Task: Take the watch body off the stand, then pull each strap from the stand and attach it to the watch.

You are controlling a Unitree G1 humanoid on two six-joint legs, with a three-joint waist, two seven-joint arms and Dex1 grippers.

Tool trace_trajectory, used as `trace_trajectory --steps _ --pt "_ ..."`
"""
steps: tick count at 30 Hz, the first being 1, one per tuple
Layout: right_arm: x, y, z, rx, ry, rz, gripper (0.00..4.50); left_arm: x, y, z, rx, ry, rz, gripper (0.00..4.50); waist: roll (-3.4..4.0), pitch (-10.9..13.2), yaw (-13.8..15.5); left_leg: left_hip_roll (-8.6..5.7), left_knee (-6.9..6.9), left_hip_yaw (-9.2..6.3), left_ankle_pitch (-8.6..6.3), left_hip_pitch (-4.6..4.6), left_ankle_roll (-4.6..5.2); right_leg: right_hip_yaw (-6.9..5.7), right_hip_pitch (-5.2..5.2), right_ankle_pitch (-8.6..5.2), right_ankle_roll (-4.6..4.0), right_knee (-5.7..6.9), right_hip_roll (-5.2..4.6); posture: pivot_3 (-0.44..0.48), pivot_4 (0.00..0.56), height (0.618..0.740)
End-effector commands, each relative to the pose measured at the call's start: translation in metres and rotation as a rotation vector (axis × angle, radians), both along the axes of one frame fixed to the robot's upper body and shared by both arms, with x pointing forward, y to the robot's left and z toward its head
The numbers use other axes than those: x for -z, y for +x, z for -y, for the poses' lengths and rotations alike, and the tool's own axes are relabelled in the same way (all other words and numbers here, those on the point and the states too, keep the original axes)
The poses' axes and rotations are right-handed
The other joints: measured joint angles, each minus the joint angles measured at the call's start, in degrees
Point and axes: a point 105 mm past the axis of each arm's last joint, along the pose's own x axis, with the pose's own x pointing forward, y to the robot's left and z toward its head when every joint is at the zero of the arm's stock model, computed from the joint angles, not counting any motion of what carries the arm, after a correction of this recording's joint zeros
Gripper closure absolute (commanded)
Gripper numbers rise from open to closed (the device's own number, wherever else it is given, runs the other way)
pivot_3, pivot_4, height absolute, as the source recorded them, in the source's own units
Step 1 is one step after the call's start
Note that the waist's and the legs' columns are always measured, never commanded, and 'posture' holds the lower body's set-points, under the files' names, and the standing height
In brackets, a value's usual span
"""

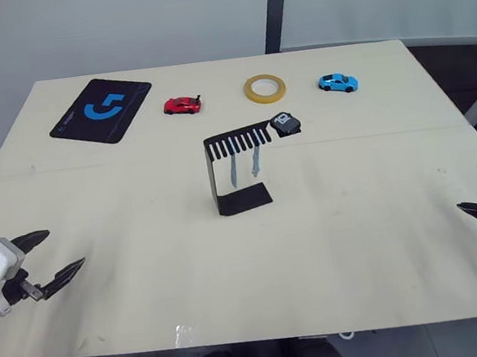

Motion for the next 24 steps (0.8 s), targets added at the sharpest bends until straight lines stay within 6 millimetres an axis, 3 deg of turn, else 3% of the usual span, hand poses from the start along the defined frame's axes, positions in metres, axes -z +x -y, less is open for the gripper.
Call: trace_trajectory --steps 1,6,9,13,16,20,24 --pt "-0.007 0.000 -0.004 -0.008 0.024 0.039 0.08 -0.015 0.002 0.008 0.031 -0.040 0.046 0.00 0.00 0.0 0.0 0.00 0.00 0.00 0.00 0.00 0.00 0.00 0.00 0.00 0.00 0.00 0.00 0.000 0.150 0.740" --pt "-0.013 0.003 -0.017 0.037 0.249 0.107 0.08 -0.029 0.006 0.034 0.133 -0.204 0.052 0.00 -0.04 0.0 0.1 0.02 0.06 -0.02 -0.01 -0.01 0.00 0.00 0.02 0.02 0.03 0.07 0.00 0.000 0.150 0.740" --pt "-0.016 0.005 -0.054 -0.013 0.377 0.115 0.08 -0.041 0.011 0.054 0.201 -0.292 0.084 0.00 -0.02 0.0 0.2 0.01 0.08 -0.03 -0.01 0.00 0.00 0.00 0.00 0.02 0.03 0.21 0.00 0.000 0.150 0.740" --pt "-0.033 0.008 -0.102 -0.016 0.583 0.154 0.08 -0.053 0.014 0.087 0.312 -0.321 0.108 0.00 -0.03 0.0 0.0 0.03 0.16 -0.06 -0.01 0.00 -0.05 0.01 0.00 0.01 0.03 0.38 0.02 0.000 0.150 0.740" --pt "-0.043 0.008 -0.149 -0.075 0.638 0.119 0.08 -0.058 0.014 0.115 0.403 -0.331 0.119 0.00 -0.02 0.0 0.0 0.03 0.19 -0.06 0.00 0.00 -0.05 0.03 -0.01 0.01 0.03 0.41 0.02 0.000 0.150 0.740" --pt "-0.061 0.010 -0.192 -0.120 0.726 0.057 0.08 -0.069 0.014 0.144 0.486 -0.364 0.147 0.00 -0.06 0.0 0.1 0.02 0.27 -0.10 0.00 -0.04 -0.06 0.02 -0.02 0.01 0.03 0.41 0.04 0.000 0.150 0.740" --pt "-0.074 0.014 -0.219 -0.121 0.793 0.013 0.08 -0.077 0.012 0.161 0.535 -0.402 0.160 0.00 -0.13 0.0 0.2 0.01 0.36 -0.19 -0.01 -0.12 -0.05 -0.02 -0.03 0.01 0.03 0.39 0.05 0.000 0.150 0.740"
